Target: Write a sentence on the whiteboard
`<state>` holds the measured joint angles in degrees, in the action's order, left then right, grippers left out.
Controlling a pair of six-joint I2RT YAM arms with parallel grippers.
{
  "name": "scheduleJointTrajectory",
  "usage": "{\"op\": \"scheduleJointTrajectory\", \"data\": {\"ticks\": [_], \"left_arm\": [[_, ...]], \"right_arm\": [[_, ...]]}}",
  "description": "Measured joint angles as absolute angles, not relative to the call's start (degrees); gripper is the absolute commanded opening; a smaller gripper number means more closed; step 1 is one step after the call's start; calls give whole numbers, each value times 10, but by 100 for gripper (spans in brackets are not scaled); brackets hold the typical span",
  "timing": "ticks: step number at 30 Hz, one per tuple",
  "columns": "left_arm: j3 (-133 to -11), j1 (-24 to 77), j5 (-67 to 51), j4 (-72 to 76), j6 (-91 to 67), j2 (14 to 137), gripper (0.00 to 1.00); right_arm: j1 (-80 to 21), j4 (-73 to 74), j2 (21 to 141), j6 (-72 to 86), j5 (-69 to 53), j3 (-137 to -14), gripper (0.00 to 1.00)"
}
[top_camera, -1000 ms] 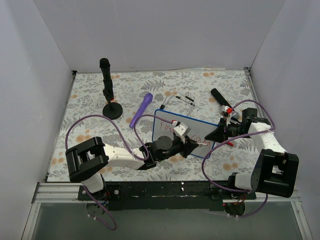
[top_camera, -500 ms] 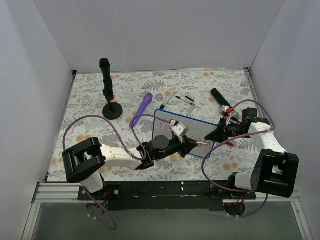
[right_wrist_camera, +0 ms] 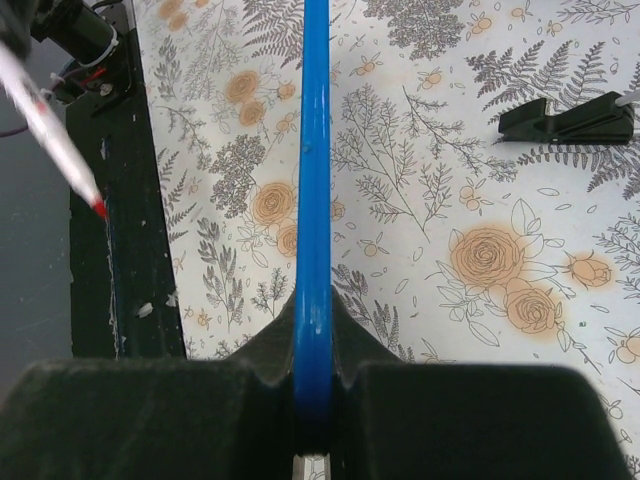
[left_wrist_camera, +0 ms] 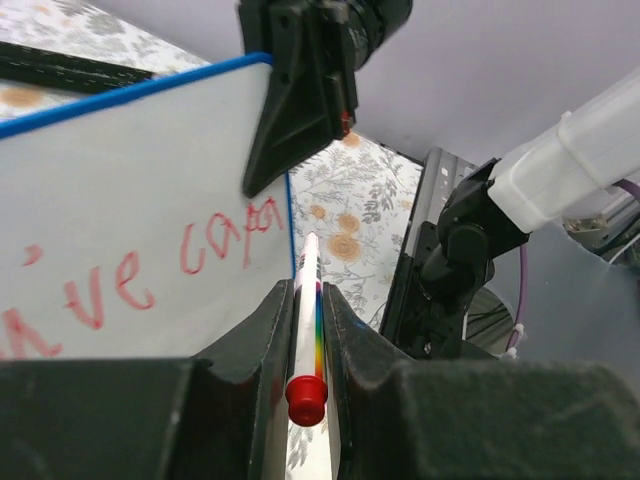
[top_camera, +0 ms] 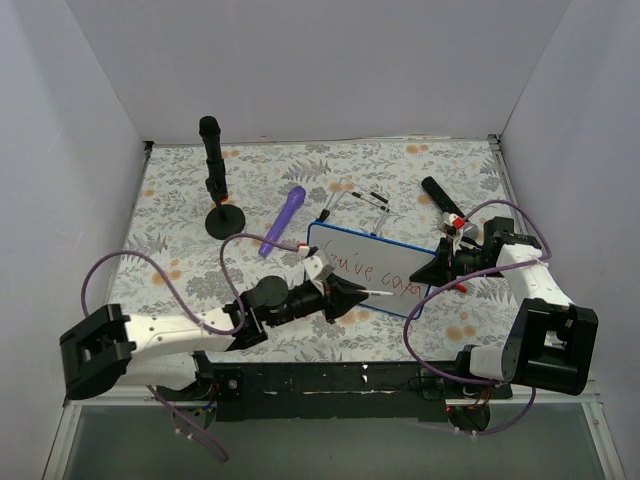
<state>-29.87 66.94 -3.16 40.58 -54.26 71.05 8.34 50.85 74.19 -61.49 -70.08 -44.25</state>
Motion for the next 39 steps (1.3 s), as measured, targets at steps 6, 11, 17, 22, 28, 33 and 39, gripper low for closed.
{"op": "scheduleJointTrajectory", "data": {"ticks": [6, 11, 17, 22, 28, 33, 39], "left_arm": [[-230, 597, -23, 330, -544, 510, 0], [-201, 560, 1, 259, -548, 380, 0], [-123, 558, 30, 222, -590, 267, 0], [-94, 558, 43, 210, -617, 240, 0], [-94, 558, 55, 208, -632, 293, 0], [-78, 558, 84, 203, -657, 292, 0], [-51, 557, 118, 198, -679, 287, 0]], "right_arm": [[83, 605, 755, -694, -677, -494, 1], [82, 687, 788, -765, -647, -564, 1], [82, 714, 794, -778, -640, -576, 1], [82, 721, 794, -777, -638, -576, 1], [82, 717, 790, -760, -636, -575, 1], [82, 709, 788, -749, -636, -573, 1], [82, 701, 788, -749, -642, -564, 1]]}}
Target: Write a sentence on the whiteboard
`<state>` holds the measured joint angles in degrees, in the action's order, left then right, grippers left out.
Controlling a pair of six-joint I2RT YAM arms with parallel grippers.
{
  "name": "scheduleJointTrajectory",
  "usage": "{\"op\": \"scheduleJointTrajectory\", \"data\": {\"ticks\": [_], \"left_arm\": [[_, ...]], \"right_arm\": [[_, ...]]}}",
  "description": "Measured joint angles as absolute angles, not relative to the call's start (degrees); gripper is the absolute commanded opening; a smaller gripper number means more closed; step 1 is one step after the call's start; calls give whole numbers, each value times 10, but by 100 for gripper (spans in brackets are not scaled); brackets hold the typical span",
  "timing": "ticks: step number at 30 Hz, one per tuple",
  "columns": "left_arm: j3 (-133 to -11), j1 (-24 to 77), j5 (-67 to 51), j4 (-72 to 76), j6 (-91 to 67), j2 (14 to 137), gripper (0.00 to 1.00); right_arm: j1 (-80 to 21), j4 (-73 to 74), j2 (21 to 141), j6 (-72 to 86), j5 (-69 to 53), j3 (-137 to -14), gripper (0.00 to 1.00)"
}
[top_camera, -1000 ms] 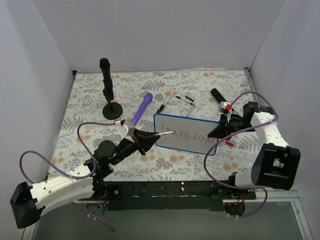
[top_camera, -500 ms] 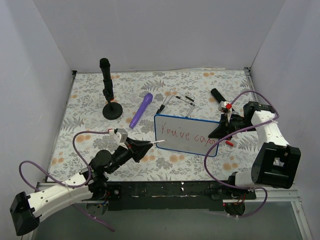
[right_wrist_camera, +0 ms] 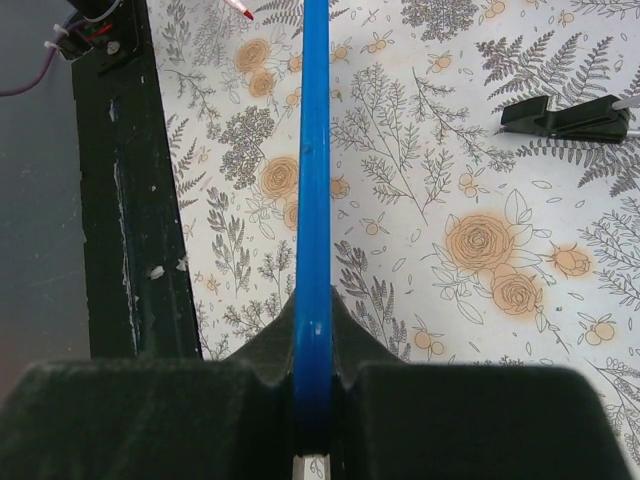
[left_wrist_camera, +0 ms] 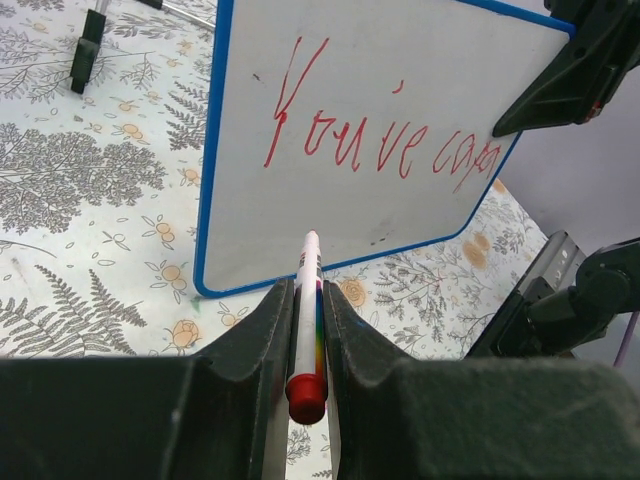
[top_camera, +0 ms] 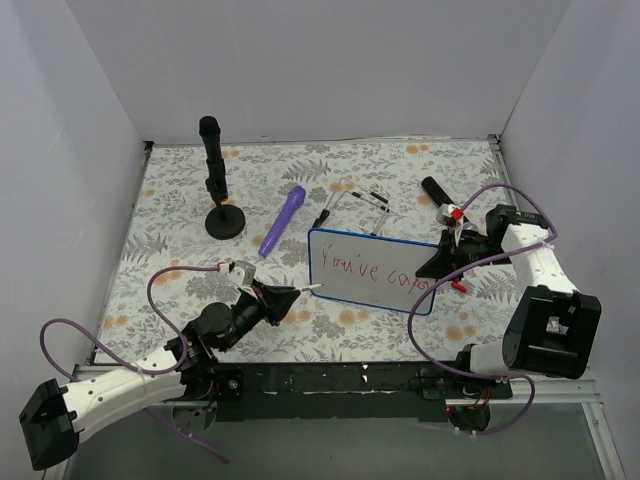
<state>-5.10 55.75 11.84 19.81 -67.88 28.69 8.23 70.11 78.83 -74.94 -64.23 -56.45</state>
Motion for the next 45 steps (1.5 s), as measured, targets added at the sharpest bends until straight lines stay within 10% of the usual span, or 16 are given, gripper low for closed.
{"op": "scheduleJointTrajectory", "data": {"ticks": [45], "left_arm": [[-32, 551, 145, 219, -697, 291, 0]], "right_arm": [[82, 676, 771, -759, -661, -523, 1]]}}
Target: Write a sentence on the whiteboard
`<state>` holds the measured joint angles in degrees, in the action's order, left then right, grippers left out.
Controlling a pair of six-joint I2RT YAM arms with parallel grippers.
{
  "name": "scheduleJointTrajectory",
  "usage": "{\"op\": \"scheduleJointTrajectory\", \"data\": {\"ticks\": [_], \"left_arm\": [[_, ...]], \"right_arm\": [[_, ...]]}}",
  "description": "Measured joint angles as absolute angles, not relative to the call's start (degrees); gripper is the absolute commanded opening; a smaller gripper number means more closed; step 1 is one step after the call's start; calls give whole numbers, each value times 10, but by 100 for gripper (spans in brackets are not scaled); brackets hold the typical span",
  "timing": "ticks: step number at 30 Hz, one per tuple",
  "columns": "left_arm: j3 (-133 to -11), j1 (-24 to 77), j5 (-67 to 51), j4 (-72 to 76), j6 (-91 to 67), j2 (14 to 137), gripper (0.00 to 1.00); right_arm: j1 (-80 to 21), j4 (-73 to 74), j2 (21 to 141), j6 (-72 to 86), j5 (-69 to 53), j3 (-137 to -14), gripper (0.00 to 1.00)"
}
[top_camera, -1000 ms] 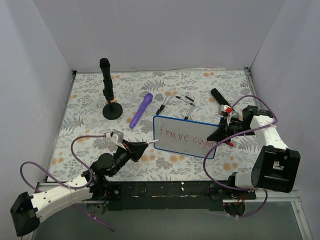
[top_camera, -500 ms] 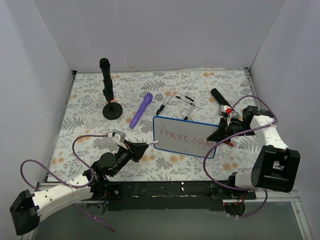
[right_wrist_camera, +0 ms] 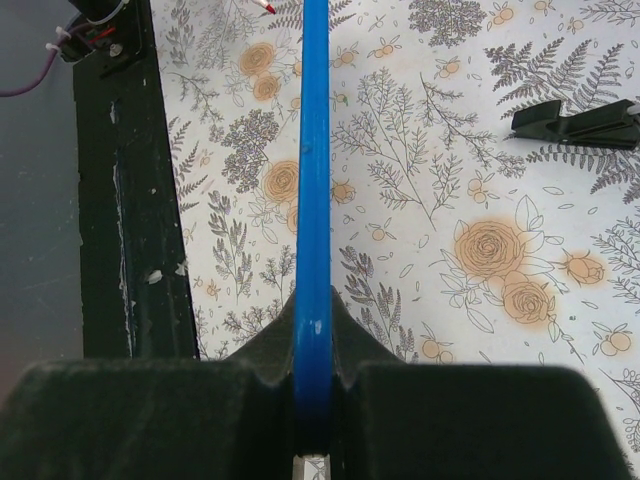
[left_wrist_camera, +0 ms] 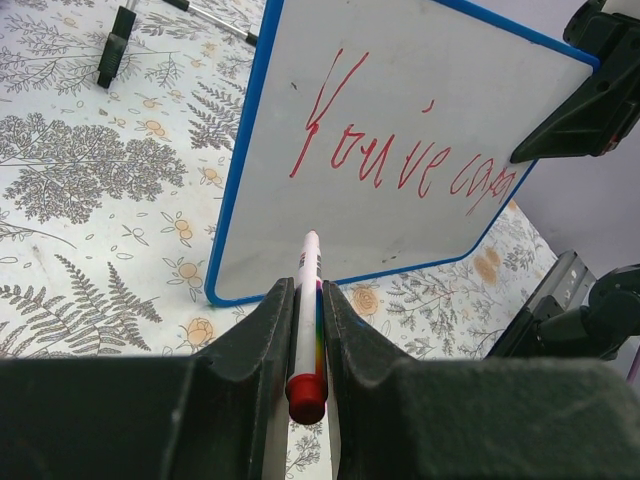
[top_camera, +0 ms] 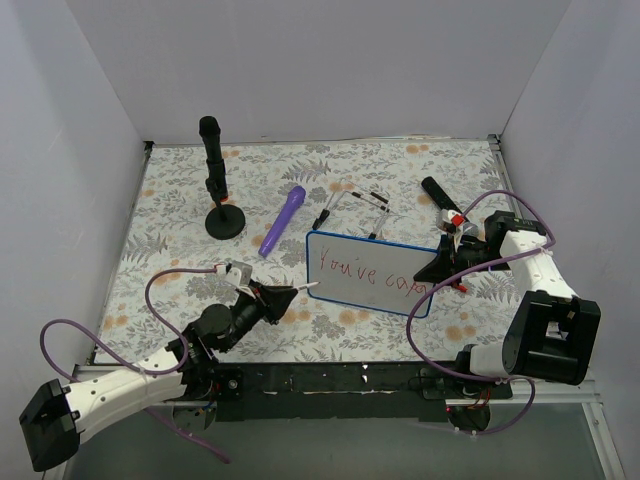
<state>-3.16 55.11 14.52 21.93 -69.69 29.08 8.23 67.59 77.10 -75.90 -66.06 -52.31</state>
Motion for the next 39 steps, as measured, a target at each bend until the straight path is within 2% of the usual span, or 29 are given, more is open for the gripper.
{"op": "scheduleJointTrajectory", "data": {"ticks": [10, 25, 39], "left_arm": [[-32, 524, 119, 223, -700, 314, 0], [-36, 468, 1, 269, -703, 354, 0], [-36, 468, -9, 265, -703, 334, 0]], "right_arm": [[82, 673, 771, -747, -660, -523, 1], [82, 662, 771, -722, -658, -523, 1], [82, 658, 768, -717, -658, -523, 1]]}}
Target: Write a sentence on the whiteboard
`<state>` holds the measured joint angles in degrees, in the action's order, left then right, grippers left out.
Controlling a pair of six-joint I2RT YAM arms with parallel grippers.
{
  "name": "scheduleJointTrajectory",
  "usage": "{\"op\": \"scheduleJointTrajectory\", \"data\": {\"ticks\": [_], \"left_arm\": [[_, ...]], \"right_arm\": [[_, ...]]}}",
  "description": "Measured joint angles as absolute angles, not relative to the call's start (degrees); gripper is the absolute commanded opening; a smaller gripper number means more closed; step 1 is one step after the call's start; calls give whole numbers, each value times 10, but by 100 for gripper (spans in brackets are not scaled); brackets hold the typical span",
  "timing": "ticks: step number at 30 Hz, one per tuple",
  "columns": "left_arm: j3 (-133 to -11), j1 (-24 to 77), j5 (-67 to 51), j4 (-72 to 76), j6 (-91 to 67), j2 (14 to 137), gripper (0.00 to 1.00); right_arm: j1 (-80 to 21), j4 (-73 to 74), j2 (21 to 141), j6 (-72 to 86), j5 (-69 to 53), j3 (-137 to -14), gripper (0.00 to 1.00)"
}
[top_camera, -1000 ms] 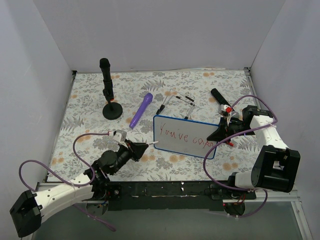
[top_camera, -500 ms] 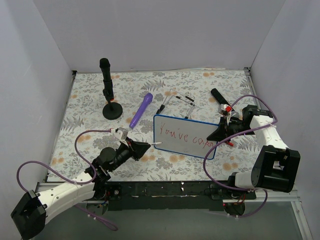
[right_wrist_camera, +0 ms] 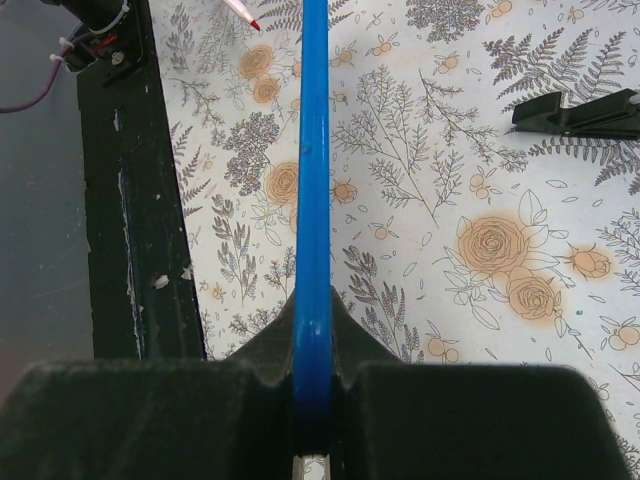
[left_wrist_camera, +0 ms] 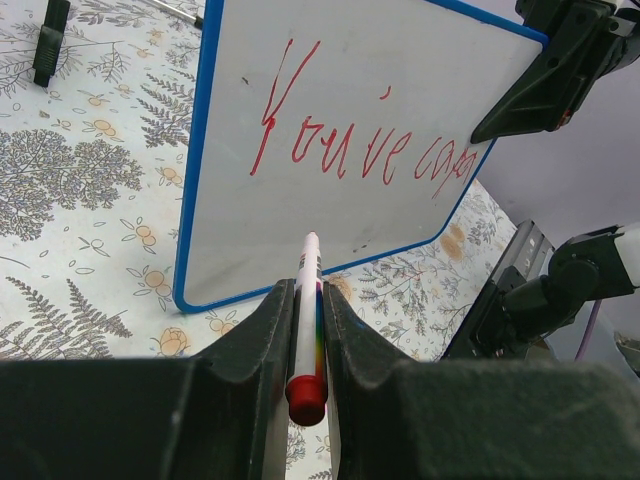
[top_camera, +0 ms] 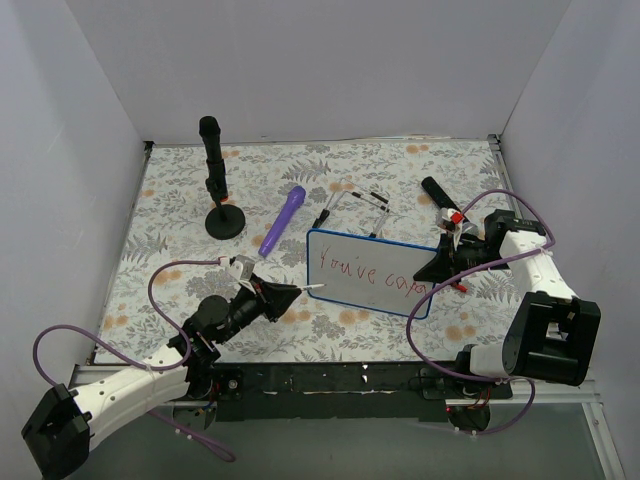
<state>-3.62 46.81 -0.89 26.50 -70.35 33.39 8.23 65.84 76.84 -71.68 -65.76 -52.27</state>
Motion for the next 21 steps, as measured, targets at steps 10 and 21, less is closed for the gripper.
{"op": "scheduleJointTrajectory", "data": {"ticks": [10, 21], "left_arm": [[-36, 468, -9, 265, -703, 334, 0], [-36, 468, -9, 265, -703, 333, 0]], "right_arm": [[82, 656, 768, -709, -657, -522, 1], [87, 654, 768, -704, -656, -521, 1]]}}
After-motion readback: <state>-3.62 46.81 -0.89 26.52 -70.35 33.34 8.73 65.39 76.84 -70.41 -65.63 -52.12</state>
